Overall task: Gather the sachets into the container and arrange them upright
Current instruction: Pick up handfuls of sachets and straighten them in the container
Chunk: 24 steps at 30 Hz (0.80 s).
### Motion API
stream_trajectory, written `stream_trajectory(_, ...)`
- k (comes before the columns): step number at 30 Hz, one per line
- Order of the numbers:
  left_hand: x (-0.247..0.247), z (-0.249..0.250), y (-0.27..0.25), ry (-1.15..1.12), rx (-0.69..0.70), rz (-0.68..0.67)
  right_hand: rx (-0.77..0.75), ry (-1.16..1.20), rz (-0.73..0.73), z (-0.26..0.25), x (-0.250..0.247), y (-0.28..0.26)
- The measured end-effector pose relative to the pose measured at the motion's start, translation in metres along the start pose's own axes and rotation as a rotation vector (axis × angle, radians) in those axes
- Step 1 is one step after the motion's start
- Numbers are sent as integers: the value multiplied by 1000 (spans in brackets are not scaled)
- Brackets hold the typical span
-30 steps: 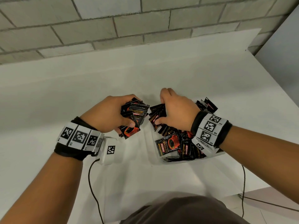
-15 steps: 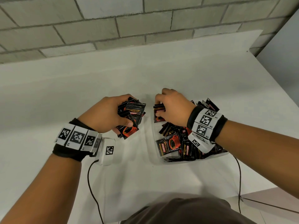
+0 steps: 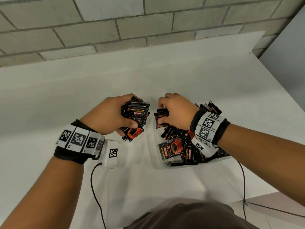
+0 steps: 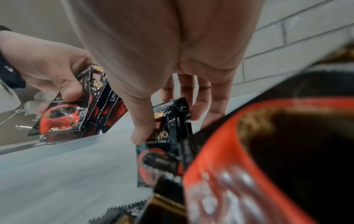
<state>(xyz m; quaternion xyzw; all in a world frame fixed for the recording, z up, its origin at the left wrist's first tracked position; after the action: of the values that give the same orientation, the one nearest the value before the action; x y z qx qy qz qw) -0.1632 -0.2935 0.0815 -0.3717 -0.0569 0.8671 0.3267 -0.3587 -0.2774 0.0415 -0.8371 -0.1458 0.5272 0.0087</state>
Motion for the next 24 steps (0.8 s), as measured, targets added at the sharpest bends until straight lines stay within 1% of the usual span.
stream_trajectory(3, -3, 4, -4, -56, 17, 4, 8, 44, 33, 0, -6, -3)
stream_trajectory(6, -7, 13, -9, -129, 45, 13, -4, 110, 63, -4, -23, -11)
stream_trajectory(9, -9, 20, -9, -243, 68, 52, -10, 314, 103, -14, -46, -27)
stream_trajectory(12, -2, 24, -6, -395, 74, 109, 12, 533, 29, -30, -47, -40)
stream_trajectory(14, 7, 28, -2, -477, 74, 122, 27, 598, 76, -34, -41, -44)
stream_trajectory(16, 16, 30, 0, -534, 73, 121, 61, 680, 131, -28, -35, -42)
stream_trajectory(19, 21, 27, 1, -584, 62, 108, 97, 836, 88, -15, -31, -39)
stream_trajectory(24, 16, 15, 1, -684, 33, 106, 52, 838, 25, -16, -33, -38)
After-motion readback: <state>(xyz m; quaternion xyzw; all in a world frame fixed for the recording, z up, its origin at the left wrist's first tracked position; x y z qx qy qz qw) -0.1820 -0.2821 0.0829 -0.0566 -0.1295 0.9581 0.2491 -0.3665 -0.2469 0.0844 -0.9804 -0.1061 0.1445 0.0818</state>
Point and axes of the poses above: each hand's wrist, its own y-axis towards the middle knuckle, its own x-axis out of the palm, z = x × y, the point moved 6 cm from there along y, towards the middle knuckle, and after that the axes turned 6 degrees about y, right-handed, at the moved point
